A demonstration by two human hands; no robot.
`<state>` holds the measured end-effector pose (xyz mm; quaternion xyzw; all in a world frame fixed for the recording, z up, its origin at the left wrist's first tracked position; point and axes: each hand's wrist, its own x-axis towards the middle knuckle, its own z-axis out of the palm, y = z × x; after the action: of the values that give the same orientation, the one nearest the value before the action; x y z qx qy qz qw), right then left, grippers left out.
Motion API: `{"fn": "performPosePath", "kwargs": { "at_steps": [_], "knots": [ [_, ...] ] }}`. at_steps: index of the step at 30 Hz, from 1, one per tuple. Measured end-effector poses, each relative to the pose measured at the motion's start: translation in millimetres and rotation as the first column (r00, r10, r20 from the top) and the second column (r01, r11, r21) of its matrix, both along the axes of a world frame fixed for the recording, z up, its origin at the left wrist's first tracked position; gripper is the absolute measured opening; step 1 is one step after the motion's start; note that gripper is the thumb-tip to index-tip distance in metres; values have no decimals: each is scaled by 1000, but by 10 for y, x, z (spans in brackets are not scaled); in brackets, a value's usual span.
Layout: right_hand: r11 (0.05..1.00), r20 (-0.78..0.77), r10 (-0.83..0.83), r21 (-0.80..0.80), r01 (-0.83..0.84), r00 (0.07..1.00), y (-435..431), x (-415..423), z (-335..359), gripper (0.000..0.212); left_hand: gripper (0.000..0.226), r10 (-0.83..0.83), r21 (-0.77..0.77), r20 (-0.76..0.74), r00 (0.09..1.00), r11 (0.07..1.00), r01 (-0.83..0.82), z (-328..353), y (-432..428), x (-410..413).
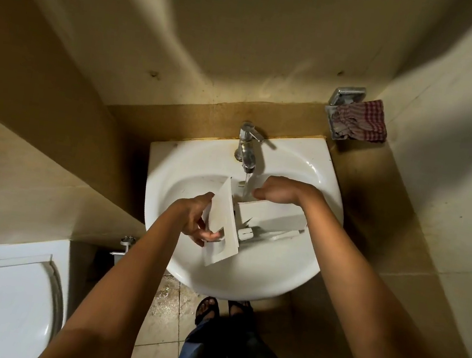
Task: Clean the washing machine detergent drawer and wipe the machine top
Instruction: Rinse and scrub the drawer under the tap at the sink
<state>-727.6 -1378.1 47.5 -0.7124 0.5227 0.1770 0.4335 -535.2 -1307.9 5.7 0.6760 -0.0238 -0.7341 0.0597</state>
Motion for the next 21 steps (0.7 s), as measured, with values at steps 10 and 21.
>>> {"fn": "performPosePath", "kwargs": {
  "at_steps": [10,21],
  "knots": [
    [997,106,82,-6,-82,991,184,-27,13,10,53,-17,-303,149,989,951,62,-26,97,89],
    [957,205,-14,-282,72,979,382,-139,-408,18,57,155,-595,396,905,794,124,-5,99,41]
  ]
}}
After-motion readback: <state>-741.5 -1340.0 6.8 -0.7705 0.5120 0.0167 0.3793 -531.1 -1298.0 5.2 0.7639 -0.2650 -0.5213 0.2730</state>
